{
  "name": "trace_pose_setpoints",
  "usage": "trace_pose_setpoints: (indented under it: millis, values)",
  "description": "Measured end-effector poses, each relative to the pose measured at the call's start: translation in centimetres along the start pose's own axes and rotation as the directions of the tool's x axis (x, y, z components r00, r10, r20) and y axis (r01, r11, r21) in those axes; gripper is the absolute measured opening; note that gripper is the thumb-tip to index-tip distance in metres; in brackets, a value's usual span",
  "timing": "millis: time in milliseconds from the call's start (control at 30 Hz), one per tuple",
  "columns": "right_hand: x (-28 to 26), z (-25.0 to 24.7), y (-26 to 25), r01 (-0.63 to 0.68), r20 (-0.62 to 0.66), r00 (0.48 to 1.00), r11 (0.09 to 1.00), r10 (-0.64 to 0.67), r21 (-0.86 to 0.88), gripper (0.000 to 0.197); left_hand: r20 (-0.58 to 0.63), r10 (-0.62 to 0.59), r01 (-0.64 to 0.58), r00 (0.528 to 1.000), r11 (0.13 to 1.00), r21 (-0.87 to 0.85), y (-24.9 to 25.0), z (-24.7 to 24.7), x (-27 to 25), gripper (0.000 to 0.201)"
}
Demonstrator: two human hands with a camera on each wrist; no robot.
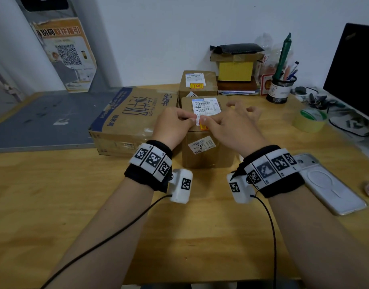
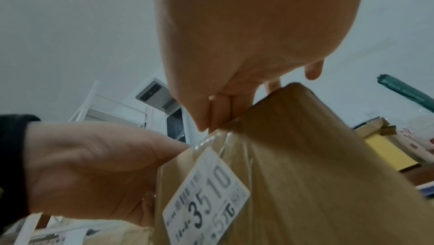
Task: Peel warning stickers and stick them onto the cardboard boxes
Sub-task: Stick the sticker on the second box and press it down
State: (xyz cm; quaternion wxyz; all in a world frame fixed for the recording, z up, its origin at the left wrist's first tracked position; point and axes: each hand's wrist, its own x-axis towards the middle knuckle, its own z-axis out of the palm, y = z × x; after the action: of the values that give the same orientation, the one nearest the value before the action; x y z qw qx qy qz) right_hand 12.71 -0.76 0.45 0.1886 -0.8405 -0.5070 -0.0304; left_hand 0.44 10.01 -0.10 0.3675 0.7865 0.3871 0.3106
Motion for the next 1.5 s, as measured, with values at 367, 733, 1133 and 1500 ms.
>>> trace_pose_setpoints:
  millis: [367, 733, 1133, 1500]
  values:
    - [-0.9, -0.1, -0.4, -0.046, 0.03, 0.999, 0.999, 0.046, 0.015, 0.058, -0.006, 0.009, -0.009, 1.0, 0.999, -0.037, 0.1, 0.2, -0.2, 0.018]
    - [-1.4, 0.1, 0.2, -0.109, -0.037, 0.993, 0.984, 0.116, 0.14, 0.066, 0.025, -0.023, 0.024, 0.999, 0.998, -0.06, 0.3, 0.1, -0.1, 0.019]
    - [-1.2, 0.1, 0.6, -0.199, -0.039, 0.978, 0.971, 0.205, 0.133, 0.064, 0.052, -0.042, 0.046, 0.998, 0.996, -0.077, 0.4, -0.2, -0.2, 0.018]
    - [-1.1, -0.4, 1.1, -0.212, -0.041, 0.975, 0.966, 0.22, 0.152, 0.054, -0.03, -0.076, 0.07, 0.997, 0.985, -0.16, 0.2, -0.1, -0.2, 0.054]
